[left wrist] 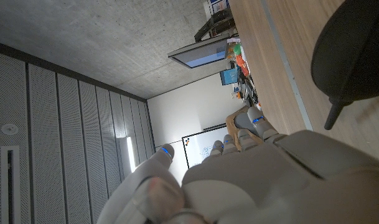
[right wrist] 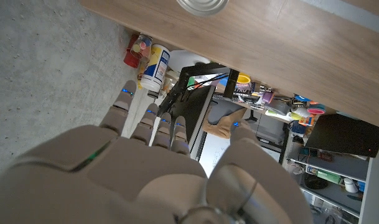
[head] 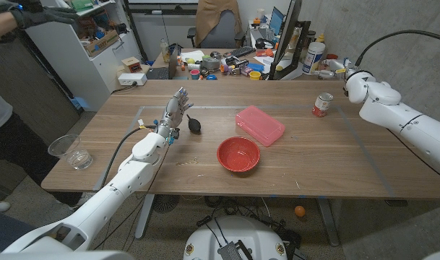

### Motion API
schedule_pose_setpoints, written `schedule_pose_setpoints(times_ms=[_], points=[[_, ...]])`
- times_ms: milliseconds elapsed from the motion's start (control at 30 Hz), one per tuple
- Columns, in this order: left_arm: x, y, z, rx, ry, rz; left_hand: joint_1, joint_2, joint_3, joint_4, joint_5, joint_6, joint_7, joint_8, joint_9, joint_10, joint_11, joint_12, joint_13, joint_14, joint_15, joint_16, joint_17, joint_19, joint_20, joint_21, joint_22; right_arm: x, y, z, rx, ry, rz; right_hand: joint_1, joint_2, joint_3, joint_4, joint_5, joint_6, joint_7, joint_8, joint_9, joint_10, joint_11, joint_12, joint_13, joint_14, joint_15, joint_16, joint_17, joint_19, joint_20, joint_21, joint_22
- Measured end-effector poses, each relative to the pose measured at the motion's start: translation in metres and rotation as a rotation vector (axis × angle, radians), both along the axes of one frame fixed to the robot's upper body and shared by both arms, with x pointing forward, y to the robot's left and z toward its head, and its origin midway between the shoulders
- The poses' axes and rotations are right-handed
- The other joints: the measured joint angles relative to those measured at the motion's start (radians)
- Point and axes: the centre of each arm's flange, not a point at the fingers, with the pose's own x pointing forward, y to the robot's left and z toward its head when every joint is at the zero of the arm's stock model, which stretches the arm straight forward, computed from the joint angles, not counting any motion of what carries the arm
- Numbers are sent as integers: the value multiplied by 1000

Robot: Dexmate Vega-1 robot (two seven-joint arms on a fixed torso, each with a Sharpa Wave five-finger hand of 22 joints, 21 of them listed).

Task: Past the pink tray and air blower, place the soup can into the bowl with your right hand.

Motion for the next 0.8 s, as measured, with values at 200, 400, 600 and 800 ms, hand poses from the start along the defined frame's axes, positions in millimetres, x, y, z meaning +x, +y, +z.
schedule_pose_setpoints(times_ms=[200,400,600,800], points=[[1,1,-1,-4,4,-1,0,0,0,0,0,0,0,0,0,0,0,0,0,0,0,0,0,0,0,0,0,8,0,-2,-10,70,-31,-15,-15,-15,1,0,4,4,5,0,2,9,0,0,10,10,5,-3,40,-4,4,-5],[3,2,-1,-6,6,1,0,0,4,4,0,0,0,0,0,0,0,0,0,0,0,0,0,0,0,0,0,11,-4,-6,-3,117,-49,-21,-21,-22,4,5,2,6,5,0,-3,15,0,0,20,8,5,-3,81,-3,12,-5],[5,1,0,-6,7,-3,-4,-4,4,4,0,0,0,0,0,0,0,0,0,0,0,0,0,0,0,0,0,17,-6,-12,2,173,-66,-26,-26,-38,6,12,-11,11,5,0,-16,27,0,-2,57,10,13,-7,179,-8,35,-9],[6,-1,1,-1,9,-9,-5,-5,4,4,0,0,0,0,0,0,0,0,0,0,0,0,0,0,0,0,0,22,-9,-18,7,215,-82,-25,-36,-38,6,12,-11,11,5,0,-21,32,0,-2,66,12,13,-7,224,-9,45,-9]])
